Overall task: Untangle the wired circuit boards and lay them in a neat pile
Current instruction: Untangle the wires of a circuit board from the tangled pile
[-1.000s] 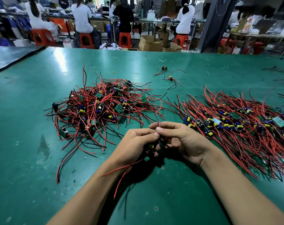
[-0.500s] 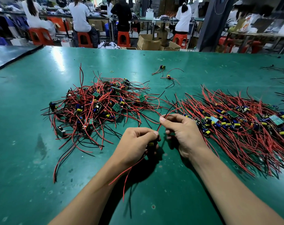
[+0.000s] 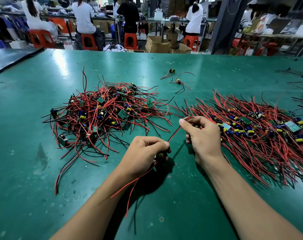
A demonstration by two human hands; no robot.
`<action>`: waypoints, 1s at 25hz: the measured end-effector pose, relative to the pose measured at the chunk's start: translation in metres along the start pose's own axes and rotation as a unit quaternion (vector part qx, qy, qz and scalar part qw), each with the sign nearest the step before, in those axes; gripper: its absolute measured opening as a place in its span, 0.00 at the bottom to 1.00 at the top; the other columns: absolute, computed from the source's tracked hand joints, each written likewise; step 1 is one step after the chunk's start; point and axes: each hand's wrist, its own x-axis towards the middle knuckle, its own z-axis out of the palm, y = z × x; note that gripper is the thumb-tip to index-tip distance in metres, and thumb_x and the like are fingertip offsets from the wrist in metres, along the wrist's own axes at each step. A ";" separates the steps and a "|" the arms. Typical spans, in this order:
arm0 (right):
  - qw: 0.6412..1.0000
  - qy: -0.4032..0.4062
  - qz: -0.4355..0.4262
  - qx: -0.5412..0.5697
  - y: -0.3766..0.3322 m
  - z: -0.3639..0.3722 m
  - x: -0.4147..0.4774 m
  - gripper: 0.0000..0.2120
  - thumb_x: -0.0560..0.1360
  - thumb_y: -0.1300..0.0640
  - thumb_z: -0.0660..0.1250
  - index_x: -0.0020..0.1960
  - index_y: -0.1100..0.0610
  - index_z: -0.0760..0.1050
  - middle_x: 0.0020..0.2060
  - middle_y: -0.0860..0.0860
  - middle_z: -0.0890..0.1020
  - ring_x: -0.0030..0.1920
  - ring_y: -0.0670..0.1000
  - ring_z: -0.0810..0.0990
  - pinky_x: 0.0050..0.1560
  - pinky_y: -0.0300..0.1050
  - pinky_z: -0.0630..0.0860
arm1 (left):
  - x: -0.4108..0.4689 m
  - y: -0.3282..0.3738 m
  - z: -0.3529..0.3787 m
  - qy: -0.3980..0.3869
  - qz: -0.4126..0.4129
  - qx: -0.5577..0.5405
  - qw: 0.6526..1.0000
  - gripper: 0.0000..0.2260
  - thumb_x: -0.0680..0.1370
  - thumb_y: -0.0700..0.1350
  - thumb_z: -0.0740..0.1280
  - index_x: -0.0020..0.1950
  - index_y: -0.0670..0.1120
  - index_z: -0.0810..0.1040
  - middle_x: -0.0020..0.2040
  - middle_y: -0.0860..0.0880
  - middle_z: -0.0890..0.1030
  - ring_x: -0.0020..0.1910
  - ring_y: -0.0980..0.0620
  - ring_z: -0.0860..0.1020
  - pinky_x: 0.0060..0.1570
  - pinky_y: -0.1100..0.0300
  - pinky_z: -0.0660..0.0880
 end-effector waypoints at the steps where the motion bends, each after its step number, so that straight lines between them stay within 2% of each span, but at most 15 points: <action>1: 1.000 0.006 -0.003 0.005 -0.001 0.000 0.000 0.06 0.72 0.59 0.77 0.41 0.56 0.80 0.28 0.44 0.78 0.24 0.44 0.72 0.25 0.38 0.70 | 0.000 0.000 0.000 -0.001 -0.002 -0.006 1.000 0.09 0.77 0.38 0.68 0.38 0.37 0.82 0.29 0.44 0.79 0.27 0.50 0.74 0.30 0.62 0.68; 5: 0.999 0.017 -0.001 0.042 -0.004 -0.001 -0.001 0.06 0.73 0.61 0.76 0.42 0.59 0.80 0.28 0.45 0.78 0.24 0.44 0.70 0.24 0.38 0.69 | 0.001 0.001 0.000 -0.005 -0.009 -0.024 1.000 0.10 0.77 0.38 0.68 0.37 0.39 0.82 0.28 0.43 0.78 0.25 0.50 0.73 0.29 0.62 0.68; 9: 0.996 0.025 0.012 0.085 -0.006 -0.002 0.000 0.08 0.72 0.63 0.76 0.40 0.57 0.78 0.27 0.46 0.77 0.23 0.44 0.69 0.23 0.37 0.67 | 0.000 0.000 0.000 -0.010 -0.011 -0.030 0.999 0.11 0.77 0.38 0.68 0.35 0.41 0.82 0.28 0.43 0.78 0.25 0.49 0.73 0.30 0.60 0.67; 16: 0.997 0.057 -0.049 -0.018 -0.006 -0.008 0.005 0.08 0.69 0.58 0.79 0.40 0.54 0.79 0.34 0.51 0.81 0.23 0.45 0.72 0.24 0.40 0.71 | 0.000 -0.001 -0.002 -0.020 -0.006 -0.029 0.999 0.12 0.77 0.38 0.68 0.34 0.43 0.82 0.29 0.43 0.78 0.26 0.49 0.73 0.30 0.60 0.68; 18: 0.997 0.057 -0.055 -0.025 -0.006 -0.009 0.006 0.08 0.71 0.57 0.78 0.40 0.55 0.79 0.31 0.50 0.79 0.23 0.45 0.71 0.24 0.40 0.70 | 0.000 -0.001 -0.003 -0.022 -0.005 -0.028 0.999 0.12 0.77 0.38 0.68 0.34 0.43 0.82 0.29 0.43 0.78 0.26 0.48 0.73 0.30 0.60 0.68; 21: 0.998 0.033 0.009 0.056 -0.011 -0.009 0.005 0.10 0.74 0.56 0.75 0.38 0.55 0.76 0.24 0.45 0.74 0.22 0.44 0.70 0.23 0.38 0.69 | 0.001 -0.001 -0.003 -0.024 -0.001 -0.028 0.999 0.12 0.77 0.38 0.68 0.34 0.43 0.82 0.29 0.43 0.79 0.26 0.48 0.73 0.30 0.61 0.69; 25: 0.961 -0.005 0.198 0.191 -0.023 -0.009 0.007 0.17 0.78 0.49 0.70 0.35 0.53 0.69 0.25 0.45 0.67 0.21 0.43 0.66 0.21 0.36 0.66 | 0.000 -0.002 -0.004 -0.033 -0.002 -0.018 0.999 0.11 0.77 0.39 0.68 0.35 0.42 0.83 0.30 0.43 0.79 0.27 0.48 0.74 0.30 0.61 0.70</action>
